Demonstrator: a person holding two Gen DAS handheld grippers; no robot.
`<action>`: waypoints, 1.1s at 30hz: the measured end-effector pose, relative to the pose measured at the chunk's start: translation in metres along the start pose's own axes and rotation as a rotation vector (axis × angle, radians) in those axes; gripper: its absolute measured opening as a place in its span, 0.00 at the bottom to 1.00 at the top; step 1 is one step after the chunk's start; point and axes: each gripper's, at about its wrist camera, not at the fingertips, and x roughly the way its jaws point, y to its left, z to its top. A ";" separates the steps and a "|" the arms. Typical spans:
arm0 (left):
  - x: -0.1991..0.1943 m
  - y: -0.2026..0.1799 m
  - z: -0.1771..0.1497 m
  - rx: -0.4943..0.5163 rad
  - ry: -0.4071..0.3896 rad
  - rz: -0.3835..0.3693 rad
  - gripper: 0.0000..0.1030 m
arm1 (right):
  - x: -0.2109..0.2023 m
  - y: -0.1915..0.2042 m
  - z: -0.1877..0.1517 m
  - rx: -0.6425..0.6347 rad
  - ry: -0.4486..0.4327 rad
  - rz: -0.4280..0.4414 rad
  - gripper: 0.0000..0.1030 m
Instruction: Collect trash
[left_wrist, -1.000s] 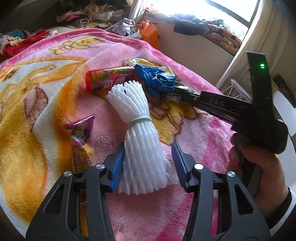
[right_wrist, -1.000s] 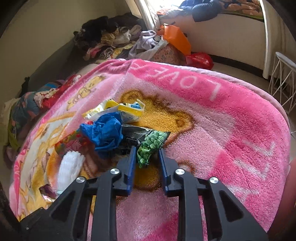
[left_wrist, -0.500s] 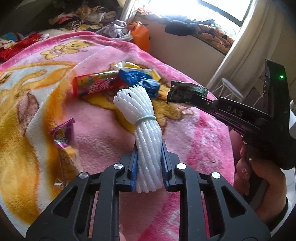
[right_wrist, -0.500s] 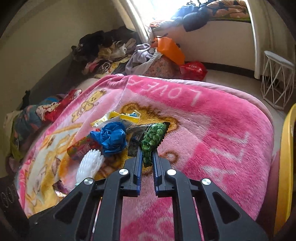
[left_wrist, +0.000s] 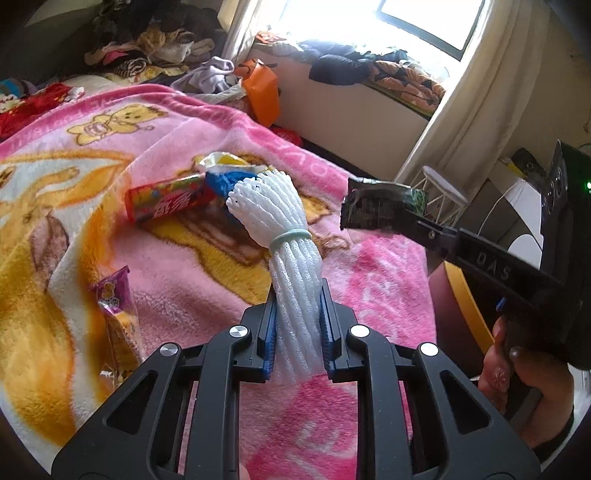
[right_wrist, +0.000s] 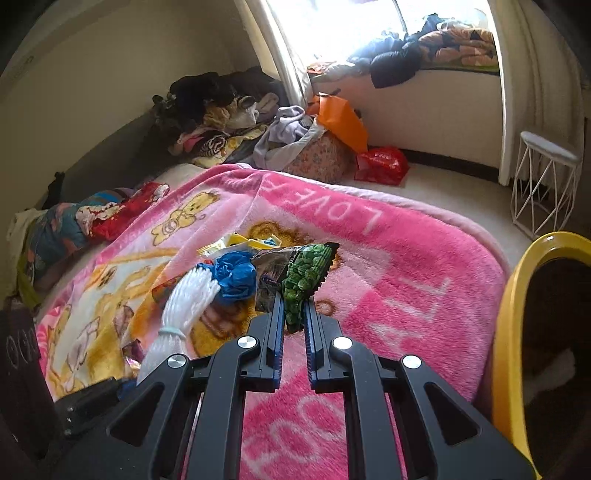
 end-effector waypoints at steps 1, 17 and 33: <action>-0.001 -0.001 0.000 0.003 -0.003 -0.001 0.14 | -0.003 -0.002 -0.001 -0.001 -0.002 -0.002 0.10; -0.011 -0.031 0.005 0.059 -0.029 -0.041 0.14 | -0.033 -0.023 -0.003 0.014 -0.027 -0.056 0.10; -0.021 -0.057 0.006 0.097 -0.054 -0.079 0.14 | -0.067 -0.048 -0.005 0.056 -0.067 -0.094 0.10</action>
